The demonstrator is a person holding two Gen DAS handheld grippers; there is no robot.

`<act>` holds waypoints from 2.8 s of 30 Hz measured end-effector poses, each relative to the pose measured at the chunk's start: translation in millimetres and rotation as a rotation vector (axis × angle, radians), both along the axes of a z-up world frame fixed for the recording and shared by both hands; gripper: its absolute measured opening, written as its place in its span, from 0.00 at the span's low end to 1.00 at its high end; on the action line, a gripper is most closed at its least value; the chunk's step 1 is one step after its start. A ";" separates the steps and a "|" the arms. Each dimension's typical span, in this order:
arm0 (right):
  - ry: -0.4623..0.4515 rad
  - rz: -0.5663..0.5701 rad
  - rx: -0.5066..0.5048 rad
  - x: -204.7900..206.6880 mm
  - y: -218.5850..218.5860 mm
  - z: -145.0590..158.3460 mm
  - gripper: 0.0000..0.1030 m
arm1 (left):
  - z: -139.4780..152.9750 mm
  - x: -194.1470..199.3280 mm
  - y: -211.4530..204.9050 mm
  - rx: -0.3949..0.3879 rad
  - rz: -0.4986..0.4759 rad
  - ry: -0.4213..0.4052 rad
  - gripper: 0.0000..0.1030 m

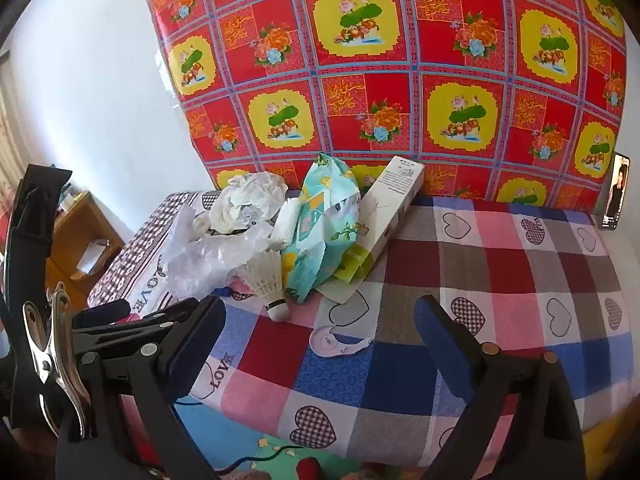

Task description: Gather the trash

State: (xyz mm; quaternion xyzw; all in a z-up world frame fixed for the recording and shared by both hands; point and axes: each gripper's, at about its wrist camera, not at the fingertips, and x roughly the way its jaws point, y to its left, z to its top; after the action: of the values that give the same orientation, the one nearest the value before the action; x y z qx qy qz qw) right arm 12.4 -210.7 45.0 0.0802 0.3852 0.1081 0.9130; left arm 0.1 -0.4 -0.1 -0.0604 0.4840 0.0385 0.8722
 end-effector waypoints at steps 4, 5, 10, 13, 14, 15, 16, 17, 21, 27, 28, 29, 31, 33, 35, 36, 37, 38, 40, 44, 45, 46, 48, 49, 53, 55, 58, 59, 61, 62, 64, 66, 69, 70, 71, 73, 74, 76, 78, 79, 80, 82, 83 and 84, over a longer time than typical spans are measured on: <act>0.003 0.001 0.002 0.0 -0.6 0.3 0.95 | -0.3 0.1 0.0 -0.006 0.000 0.001 0.96; 0.005 0.001 0.004 0.0 -1.0 0.2 0.95 | -0.5 0.1 -0.3 -0.006 -0.001 0.001 0.96; 0.019 -0.003 0.007 0.2 -0.4 -0.8 0.95 | -0.4 0.0 0.0 -0.010 0.000 0.003 0.96; 0.018 -0.001 0.006 0.2 -0.7 -1.5 0.95 | -2.7 2.2 10.4 -0.013 -0.001 0.008 0.96; 0.018 -0.001 0.006 0.3 -1.1 -1.7 0.95 | -3.0 2.5 11.5 -0.013 -0.002 0.009 0.96; 0.019 0.000 0.004 1.2 0.3 -2.0 0.95 | -3.1 2.6 12.6 -0.014 -0.002 0.009 0.96; 0.017 -0.001 0.001 0.9 1.1 -2.1 0.95 | -3.1 2.6 13.5 -0.014 -0.003 0.008 0.95; 0.018 -0.001 0.002 0.9 1.1 -2.6 0.95 | -3.8 1.5 10.8 -0.013 -0.004 0.007 0.95; 0.018 -0.005 0.001 1.2 5.6 -3.1 0.95 | -5.6 3.2 9.9 -0.013 -0.003 0.008 0.95; 0.015 -0.005 0.005 -0.9 4.1 -1.8 0.95 | -4.1 3.2 7.3 -0.010 -0.002 0.007 0.95; 0.014 -0.006 0.005 -1.2 4.4 -1.9 0.95 | -4.4 3.5 7.6 -0.009 -0.002 0.006 0.95; 0.014 -0.006 0.005 -0.7 4.1 -1.7 0.95 | -2.6 -1.1 3.1 -0.002 -0.005 0.003 0.95; 0.012 -0.008 0.006 -1.3 4.4 -1.7 0.95 | -2.2 -1.6 1.2 -0.001 -0.007 0.001 0.95; 0.011 -0.010 0.008 -2.2 4.1 -1.6 0.95 | -1.2 -2.6 0.9 -0.001 -0.010 0.000 0.95; 0.012 -0.011 0.008 -2.2 3.9 -1.6 0.95 | -0.6 -2.4 1.0 -0.001 -0.010 0.000 0.95; 0.013 -0.013 0.009 -2.2 3.4 -1.3 0.95 | -0.3 -2.6 0.7 -0.001 -0.011 -0.001 0.95; 0.013 -0.014 0.010 -2.5 2.7 -1.5 0.95 | -0.1 -2.8 1.1 -0.001 -0.012 -0.001 0.95; 0.013 -0.014 0.010 -2.8 2.5 -1.5 0.95 | 0.0 -2.8 1.0 -0.001 -0.011 -0.001 0.95; 0.013 -0.016 0.010 -3.3 2.3 -1.5 0.95 | 0.2 -2.8 0.8 -0.001 -0.010 0.001 0.95; 0.017 -0.013 0.012 -2.8 1.7 -2.3 0.95 | -0.3 -2.4 1.8 -0.002 -0.010 0.006 0.95; 0.018 -0.013 0.012 -2.8 1.8 -2.6 0.95 | -0.4 -2.4 2.0 -0.002 -0.010 0.006 0.95; 0.018 -0.012 0.012 -3.1 1.7 -2.4 0.95 | -0.7 -2.7 2.4 -0.003 -0.010 0.006 0.95; 0.019 -0.013 0.011 -3.0 2.4 -2.8 0.95 | -1.5 -3.7 3.7 -0.005 -0.010 0.006 0.95; 0.019 -0.013 0.012 -3.0 2.6 -2.8 0.95 | -1.8 -3.8 4.1 -0.006 -0.010 0.007 0.95; 0.019 -0.013 0.011 -3.3 3.4 -3.3 0.95 | -2.5 -4.0 4.9 -0.006 -0.010 0.008 0.95; 0.020 -0.014 0.011 -3.1 3.4 -3.1 0.95 | -2.5 -4.1 5.0 -0.006 -0.010 0.008 0.95; 0.021 -0.014 0.011 -3.3 3.1 -3.1 0.95 | -2.5 -4.1 4.9 -0.006 -0.010 0.008 0.95; 0.021 -0.015 0.012 -3.2 3.0 -3.0 0.95 | -3.0 -4.2 5.3 -0.006 -0.011 0.009 0.95; 0.020 -0.014 0.011 -2.9 3.2 -3.2 0.95 | -3.6 -4.7 5.9 -0.005 -0.013 0.009 0.95; 0.021 -0.014 0.011 -3.1 3.1 -3.1 0.95 | -3.7 -4.5 5.6 -0.005 -0.012 0.010 0.95; 0.021 -0.013 0.010 -3.4 3.1 -3.3 0.95 | -4.3 -5.1 6.3 -0.004 -0.013 0.011 0.95; 0.021 -0.013 0.011 -3.3 2.9 -3.3 0.95 | -4.6 -4.8 5.1 -0.003 -0.013 0.012 0.95; 0.023 -0.015 0.011 -3.4 2.8 -3.5 0.95 | -4.4 -4.7 4.7 -0.003 -0.014 0.011 0.95; 0.023 -0.015 0.012 -3.4 2.8 -3.4 0.95 | -4.6 -5.1 5.0 -0.003 -0.014 0.011 0.95; 0.023 -0.015 0.012 -3.6 2.9 -3.3 0.95 | -4.3 -4.6 4.6 -0.002 -0.013 0.011 0.95; 0.023 -0.015 0.013 -3.8 3.1 -3.1 0.95 | -4.6 -4.6 5.1 -0.002 -0.013 0.011 0.95; 0.023 -0.014 0.012 -3.5 3.4 -3.1 0.95 | -4.3 -4.4 4.7 -0.003 -0.012 0.012 0.95; 0.023 -0.014 0.010 -3.9 3.7 -2.8 0.95 | -4.2 -4.3 4.6 -0.003 -0.012 0.012 0.95; 0.023 -0.014 0.011 -3.5 3.8 -2.9 0.95 | -4.4 -4.6 4.7 -0.003 -0.012 0.012 0.95; 0.023 -0.014 0.010 -3.9 3.8 -2.8 0.95 | -4.3 -4.6 4.7 -0.003 -0.012 0.012 0.95; 0.023 -0.014 0.010 -4.0 4.5 -2.9 0.95 | -4.3 -4.6 4.7 -0.004 -0.013 0.012 0.95; 0.023 -0.015 0.009 -4.0 4.9 -2.9 0.95 | -4.5 -5.0 5.3 -0.005 -0.013 0.010 0.95; 0.023 -0.015 0.008 -4.3 4.8 -2.8 0.95 | -4.6 -5.4 6.4 -0.006 -0.013 0.010 0.95; 0.023 -0.015 0.007 -4.6 5.7 -3.1 0.95 | -4.7 -5.7 7.0 -0.007 -0.013 0.009 0.95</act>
State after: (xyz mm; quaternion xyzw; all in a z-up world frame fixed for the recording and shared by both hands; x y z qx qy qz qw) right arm 7.7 -204.9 41.9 0.0874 0.3945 0.1017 0.9090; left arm -5.6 6.6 -4.9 -0.0603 0.4883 0.0313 0.8700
